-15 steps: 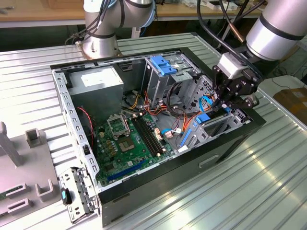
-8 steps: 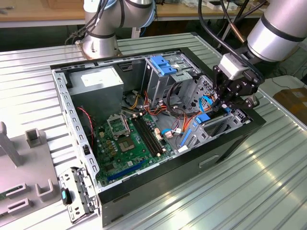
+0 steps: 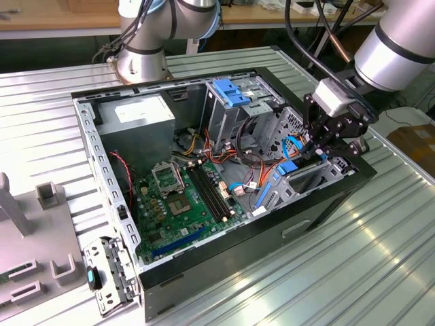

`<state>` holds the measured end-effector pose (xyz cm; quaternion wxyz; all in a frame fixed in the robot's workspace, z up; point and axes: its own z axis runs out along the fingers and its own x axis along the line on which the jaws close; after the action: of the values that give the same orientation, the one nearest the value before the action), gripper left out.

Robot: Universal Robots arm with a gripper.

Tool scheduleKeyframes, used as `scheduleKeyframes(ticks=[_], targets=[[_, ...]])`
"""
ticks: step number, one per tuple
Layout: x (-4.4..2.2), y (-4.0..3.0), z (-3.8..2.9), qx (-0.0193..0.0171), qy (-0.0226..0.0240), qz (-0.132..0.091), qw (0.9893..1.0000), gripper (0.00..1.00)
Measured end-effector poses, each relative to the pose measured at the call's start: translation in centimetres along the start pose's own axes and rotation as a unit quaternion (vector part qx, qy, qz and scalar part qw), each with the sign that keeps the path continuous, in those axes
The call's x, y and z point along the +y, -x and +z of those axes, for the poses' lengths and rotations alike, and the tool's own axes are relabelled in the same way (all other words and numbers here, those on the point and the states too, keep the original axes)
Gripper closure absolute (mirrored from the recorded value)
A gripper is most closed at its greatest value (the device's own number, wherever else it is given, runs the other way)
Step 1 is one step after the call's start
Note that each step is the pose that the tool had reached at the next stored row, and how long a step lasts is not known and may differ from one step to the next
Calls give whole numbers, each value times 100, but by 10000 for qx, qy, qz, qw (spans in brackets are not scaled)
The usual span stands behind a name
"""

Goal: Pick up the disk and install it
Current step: 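Insert the second disk wire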

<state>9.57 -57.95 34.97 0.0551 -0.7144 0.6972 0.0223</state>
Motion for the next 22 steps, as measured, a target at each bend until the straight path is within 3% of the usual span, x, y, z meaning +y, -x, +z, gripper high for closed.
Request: scheduleKeyframes(ticks=[7,9,13,14,17,22], targets=[[1,-3,23,10,-16,149,9999,84],[1,0,23,46,-16,147,9999,84],[0,42,27,78,-16,146,9999,84],[0,67,31,125,-15,144,9998,84],[-1,72,32,178,-14,141,9997,84],[-1,91,37,185,-14,141,9997,84]])
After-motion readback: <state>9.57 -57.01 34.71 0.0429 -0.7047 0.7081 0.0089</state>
